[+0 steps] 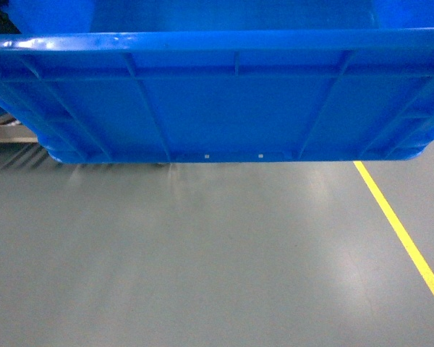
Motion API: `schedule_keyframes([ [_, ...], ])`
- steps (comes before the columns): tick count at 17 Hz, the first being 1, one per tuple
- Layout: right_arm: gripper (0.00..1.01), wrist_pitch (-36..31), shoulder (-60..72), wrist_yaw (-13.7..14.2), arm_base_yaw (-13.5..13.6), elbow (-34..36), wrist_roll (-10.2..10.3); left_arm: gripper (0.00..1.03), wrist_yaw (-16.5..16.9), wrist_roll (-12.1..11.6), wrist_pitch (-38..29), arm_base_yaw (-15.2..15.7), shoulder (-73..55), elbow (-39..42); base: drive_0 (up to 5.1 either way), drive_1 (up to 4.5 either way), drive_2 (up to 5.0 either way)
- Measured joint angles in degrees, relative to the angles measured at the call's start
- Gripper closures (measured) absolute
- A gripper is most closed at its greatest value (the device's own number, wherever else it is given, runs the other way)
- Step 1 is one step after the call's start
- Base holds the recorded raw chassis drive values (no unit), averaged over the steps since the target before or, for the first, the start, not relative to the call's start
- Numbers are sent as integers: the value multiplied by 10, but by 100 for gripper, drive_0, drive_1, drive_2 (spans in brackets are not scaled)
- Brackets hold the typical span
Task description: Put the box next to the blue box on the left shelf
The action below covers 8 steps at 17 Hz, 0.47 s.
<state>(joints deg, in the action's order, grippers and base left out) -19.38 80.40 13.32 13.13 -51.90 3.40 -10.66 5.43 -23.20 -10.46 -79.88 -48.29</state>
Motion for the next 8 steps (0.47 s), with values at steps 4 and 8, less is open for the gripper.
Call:
schedule_keyframes([
  [4,92,0,0,0,0,0,0,95,0,1,3,0,0,0,4,410,-402],
  [8,92,-1,0,-1,0,0,0,95,0,0,0,0,0,0,-3,414,-420],
])
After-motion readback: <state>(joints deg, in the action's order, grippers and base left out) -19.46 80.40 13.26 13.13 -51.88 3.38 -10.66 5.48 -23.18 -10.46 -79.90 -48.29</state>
